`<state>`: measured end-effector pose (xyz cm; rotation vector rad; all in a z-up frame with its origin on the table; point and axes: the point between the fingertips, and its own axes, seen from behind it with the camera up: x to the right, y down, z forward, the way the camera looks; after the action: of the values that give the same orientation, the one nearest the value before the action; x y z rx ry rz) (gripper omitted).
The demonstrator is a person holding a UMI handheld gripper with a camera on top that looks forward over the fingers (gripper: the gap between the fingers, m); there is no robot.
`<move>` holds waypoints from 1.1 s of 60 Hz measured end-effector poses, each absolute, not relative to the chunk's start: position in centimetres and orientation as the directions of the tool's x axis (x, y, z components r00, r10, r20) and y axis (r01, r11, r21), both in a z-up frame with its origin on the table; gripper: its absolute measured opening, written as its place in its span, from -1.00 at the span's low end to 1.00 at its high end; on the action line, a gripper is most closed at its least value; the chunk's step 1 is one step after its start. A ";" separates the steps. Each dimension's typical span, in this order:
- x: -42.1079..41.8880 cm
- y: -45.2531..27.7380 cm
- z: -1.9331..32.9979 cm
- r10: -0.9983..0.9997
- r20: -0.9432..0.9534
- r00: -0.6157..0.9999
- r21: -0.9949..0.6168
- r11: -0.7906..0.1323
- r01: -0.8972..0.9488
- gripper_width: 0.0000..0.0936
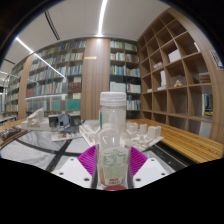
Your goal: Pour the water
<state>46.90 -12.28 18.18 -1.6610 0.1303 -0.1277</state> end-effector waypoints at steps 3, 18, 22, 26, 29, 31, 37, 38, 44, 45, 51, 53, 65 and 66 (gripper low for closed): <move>47.5 -12.3 15.4 -0.167 0.012 0.986 -0.990 -0.144 -0.012 -0.14; 48.0 -12.4 7.6 -0.165 0.032 0.986 -0.974 -0.226 -0.006 -0.11; 48.1 -12.0 7.5 -0.172 0.012 0.985 -0.973 -0.231 -0.028 0.03; 48.3 -12.4 7.2 -0.176 -0.002 0.984 -0.965 -0.258 -0.048 0.18; 48.2 -13.0 7.4 -0.189 -0.015 0.982 -0.954 -0.290 -0.070 0.48; 48.1 -13.6 7.9 -0.197 -0.019 0.980 -0.952 -0.297 -0.079 0.73; 48.3 -16.2 9.6 -0.251 -0.016 0.968 -0.942 -0.322 -0.099 0.82; 48.2 -16.9 10.0 -0.260 -0.014 0.965 -0.941 -0.323 -0.100 0.84; 46.7 -20.8 13.0 -0.271 0.005 0.963 -0.941 -0.327 -0.087 0.83; 46.3 -21.6 13.6 -0.270 0.010 0.963 -0.942 -0.326 -0.082 0.83; 44.2 -27.1 16.8 -0.280 0.036 0.959 -0.939 -0.339 -0.063 0.83; 43.3 -29.0 17.8 -0.280 0.040 0.959 -0.937 -0.343 -0.061 0.83; 38.5 -40.6 22.4 -0.308 0.030 0.951 -0.932 -0.353 -0.085 0.84; 38.4 -41.1 22.4 -0.309 0.031 0.951 -0.930 -0.357 -0.086 0.83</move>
<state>38.39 -41.12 22.38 -1.9321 0.2857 -0.2377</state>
